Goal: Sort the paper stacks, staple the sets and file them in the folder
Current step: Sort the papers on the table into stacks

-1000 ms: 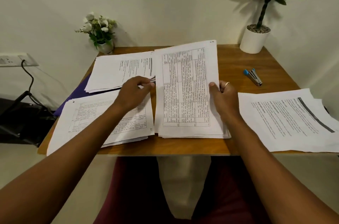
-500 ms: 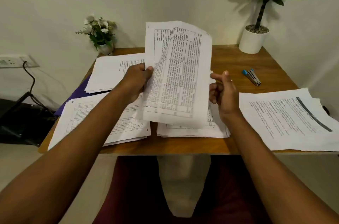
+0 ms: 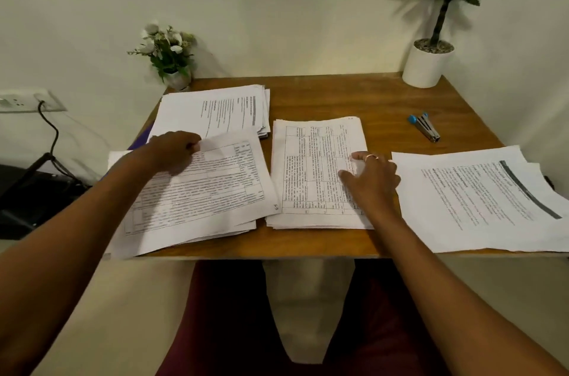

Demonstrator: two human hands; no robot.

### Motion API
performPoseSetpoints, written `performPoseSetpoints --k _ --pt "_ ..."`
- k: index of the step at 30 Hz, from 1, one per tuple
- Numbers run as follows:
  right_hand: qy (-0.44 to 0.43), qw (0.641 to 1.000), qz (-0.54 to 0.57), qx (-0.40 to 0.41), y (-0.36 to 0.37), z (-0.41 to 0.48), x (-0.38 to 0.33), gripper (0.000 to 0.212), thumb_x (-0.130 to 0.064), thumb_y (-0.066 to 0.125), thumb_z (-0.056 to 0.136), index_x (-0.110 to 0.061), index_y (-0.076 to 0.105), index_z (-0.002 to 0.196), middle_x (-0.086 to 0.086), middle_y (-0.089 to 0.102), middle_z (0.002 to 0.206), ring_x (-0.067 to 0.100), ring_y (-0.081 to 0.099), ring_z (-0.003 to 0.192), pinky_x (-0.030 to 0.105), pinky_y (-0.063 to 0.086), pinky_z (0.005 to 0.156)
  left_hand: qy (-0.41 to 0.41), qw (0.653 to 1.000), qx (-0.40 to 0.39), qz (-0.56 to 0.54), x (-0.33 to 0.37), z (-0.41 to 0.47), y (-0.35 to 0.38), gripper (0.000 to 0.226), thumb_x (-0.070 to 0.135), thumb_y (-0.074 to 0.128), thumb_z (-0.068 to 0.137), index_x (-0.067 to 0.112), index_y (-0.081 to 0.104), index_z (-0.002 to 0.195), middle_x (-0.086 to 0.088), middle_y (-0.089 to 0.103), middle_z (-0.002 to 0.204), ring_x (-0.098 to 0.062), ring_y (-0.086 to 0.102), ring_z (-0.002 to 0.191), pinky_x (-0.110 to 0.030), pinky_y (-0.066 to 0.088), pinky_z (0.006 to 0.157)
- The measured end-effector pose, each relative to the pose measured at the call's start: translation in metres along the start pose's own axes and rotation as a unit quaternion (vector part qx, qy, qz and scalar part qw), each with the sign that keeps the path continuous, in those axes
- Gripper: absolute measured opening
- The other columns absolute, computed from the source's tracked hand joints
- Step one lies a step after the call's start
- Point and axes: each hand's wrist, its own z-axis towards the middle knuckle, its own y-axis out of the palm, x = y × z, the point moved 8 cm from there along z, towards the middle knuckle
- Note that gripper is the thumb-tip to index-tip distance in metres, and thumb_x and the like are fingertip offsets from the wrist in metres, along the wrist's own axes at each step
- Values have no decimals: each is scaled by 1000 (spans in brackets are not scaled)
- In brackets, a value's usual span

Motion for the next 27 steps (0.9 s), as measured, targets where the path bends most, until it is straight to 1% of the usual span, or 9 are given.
performPoseSetpoints --k 2,5,10,13,14,16,20,23,27 --pt "2 1000 -5 7 0 2 0 48 -44 76 88 -26 62 130 5 53 144 26 43 133 44 35 108 -5 999 -5 34 -5 2 4 17 10 55 98 25 63 100 -7 66 119 -26 54 103 -46 40 98" --pt "-2 1000 -14 14 2 6 1 51 -46 76 87 -27 60 132 4 53 145 25 43 133 44 33 108 0 996 14 89 -6 6 9 25 19 51 102 24 66 121 -4 64 128 -31 54 121 -51 34 100" --pt "-1 1000 -23 12 9 10 7 60 -55 72 86 -27 56 137 4 51 148 25 42 135 46 32 109 24 989 60 130 -2 6 14 26 22 53 102 20 65 126 -8 61 131 -33 53 120 -53 37 100" --pt "3 1000 -13 8 9 14 8 67 -55 76 83 -25 53 139 4 49 150 25 41 137 47 32 110 32 989 66 132 2 5 17 23 21 57 100 19 64 122 -10 59 130 -34 51 119 -55 38 101" --pt "8 1000 -7 7 9 15 8 68 -54 77 83 -25 53 139 4 48 150 26 41 137 47 31 110 27 989 68 126 2 5 16 23 21 59 99 20 63 121 -10 57 130 -35 50 120 -55 37 101" --pt "17 1000 2 4 8 19 10 69 -51 79 82 -24 52 140 5 48 150 26 40 137 47 31 110 8 992 78 103 4 3 14 31 22 61 97 23 60 128 -11 54 135 -36 46 125 -56 34 104" --pt "9 999 -23 26 5 22 8 66 -47 79 83 -26 53 140 6 51 147 26 42 133 45 33 105 6 988 141 57 23 -3 1 45 18 71 92 24 58 134 -14 45 147 -40 38 134 -60 30 108" --pt "-18 997 -47 61 0 17 2 64 -42 79 85 -27 53 141 6 52 146 26 43 130 43 33 103 35 983 181 20 53 -9 -6 45 13 72 90 26 59 131 -12 46 146 -38 39 133 -57 31 107" --pt "-32 996 -2 85 -8 13 1 70 -30 80 87 -27 46 148 6 56 143 25 46 129 42 33 104 68 978 191 -46 91 -15 -6 36 15 69 93 26 63 126 -8 48 143 -33 41 131 -53 32 106"
